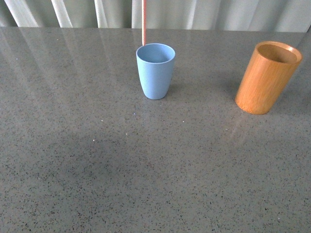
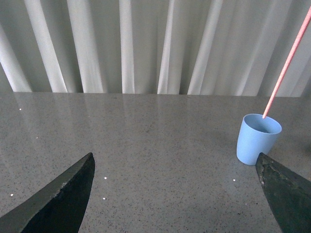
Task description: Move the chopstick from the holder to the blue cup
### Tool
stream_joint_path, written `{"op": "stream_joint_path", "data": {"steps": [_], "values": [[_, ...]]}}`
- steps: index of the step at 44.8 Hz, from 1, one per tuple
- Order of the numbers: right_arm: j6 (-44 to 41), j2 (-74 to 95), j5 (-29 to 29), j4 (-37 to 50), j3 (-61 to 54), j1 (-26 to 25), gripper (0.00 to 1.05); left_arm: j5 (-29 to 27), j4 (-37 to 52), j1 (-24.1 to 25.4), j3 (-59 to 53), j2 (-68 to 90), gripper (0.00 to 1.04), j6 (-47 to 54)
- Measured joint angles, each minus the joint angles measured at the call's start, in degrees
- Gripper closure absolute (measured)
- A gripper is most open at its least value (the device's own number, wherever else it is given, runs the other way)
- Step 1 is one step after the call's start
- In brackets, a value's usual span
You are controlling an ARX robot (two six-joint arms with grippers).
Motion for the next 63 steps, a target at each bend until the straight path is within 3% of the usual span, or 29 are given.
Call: {"op": "stream_joint_path", "data": {"steps": [38, 53, 58, 63], "values": [[-4.39, 12.68, 3.65, 5.29, -0.57, -0.66, 1.03, 0.0, 0.0, 0.0, 0.0, 0.0, 0.07, 0.0], [-4.81, 13.27, 4.22, 5.51, -1.68, -0.96, 0.48, 0.0, 0.0, 0.0, 0.0, 0.0, 0.07, 0.0], [-3.72, 10.4, 2.14, 5.4, -4.35, -1.31, 0.22, 0.0, 0.0, 0.0, 0.0, 0.0, 0.07, 0.0], [-2.78, 4.52, -0.66, 4.48, -7.67, -1.97, 0.08, 0.0, 0.0, 0.0, 0.0, 0.0, 0.07, 0.0]]}}
